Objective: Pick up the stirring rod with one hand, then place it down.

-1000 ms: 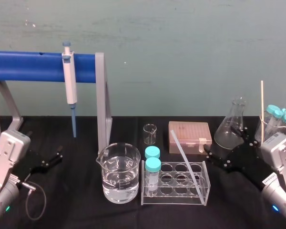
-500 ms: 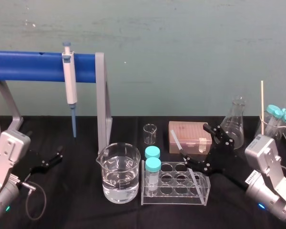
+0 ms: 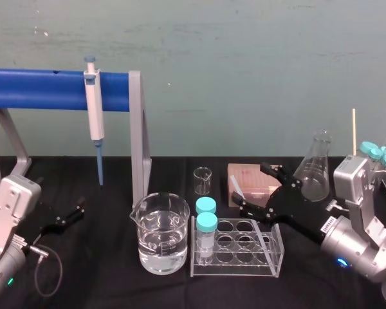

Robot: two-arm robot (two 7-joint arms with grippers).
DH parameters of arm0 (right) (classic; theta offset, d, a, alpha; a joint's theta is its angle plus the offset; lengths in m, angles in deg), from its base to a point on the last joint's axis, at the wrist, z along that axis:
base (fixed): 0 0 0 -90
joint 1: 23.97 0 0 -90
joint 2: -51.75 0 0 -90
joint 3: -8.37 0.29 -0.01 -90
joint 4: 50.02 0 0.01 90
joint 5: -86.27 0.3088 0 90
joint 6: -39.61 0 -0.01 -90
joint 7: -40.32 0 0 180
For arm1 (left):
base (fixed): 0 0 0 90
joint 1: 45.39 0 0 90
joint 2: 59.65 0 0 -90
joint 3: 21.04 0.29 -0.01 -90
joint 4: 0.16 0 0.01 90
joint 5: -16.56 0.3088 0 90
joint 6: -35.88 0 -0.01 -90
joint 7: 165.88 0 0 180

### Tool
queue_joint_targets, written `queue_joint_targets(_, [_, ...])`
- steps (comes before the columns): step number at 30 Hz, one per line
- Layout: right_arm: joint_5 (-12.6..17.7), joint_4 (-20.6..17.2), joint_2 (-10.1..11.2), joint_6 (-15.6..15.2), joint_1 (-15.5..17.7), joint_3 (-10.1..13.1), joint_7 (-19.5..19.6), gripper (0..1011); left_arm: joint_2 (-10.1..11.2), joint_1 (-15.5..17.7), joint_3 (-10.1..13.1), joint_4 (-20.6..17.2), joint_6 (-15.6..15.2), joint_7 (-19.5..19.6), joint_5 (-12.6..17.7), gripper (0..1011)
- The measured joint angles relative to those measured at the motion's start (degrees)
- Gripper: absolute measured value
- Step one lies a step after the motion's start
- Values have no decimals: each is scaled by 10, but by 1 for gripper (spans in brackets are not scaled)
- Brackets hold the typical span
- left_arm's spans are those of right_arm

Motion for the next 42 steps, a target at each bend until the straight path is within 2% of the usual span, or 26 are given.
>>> queue_joint_targets(5, [35, 25, -14, -17, -16, 4, -47, 1000, 0, 0, 0, 0, 0, 0, 0, 1000])
queue_joint_targets(11, [59, 42, -26, -42, -24, 11, -78, 1000, 0, 0, 0, 0, 0, 0, 0, 1000])
queue_joint_targets(31, [89, 62, -35, -106, -30, 15, -94, 1000, 0, 0, 0, 0, 0, 0, 0, 1000])
queue_joint_targets(42, [90, 61, -34, -112, -29, 14, -90, 1000, 0, 0, 0, 0, 0, 0, 0, 1000])
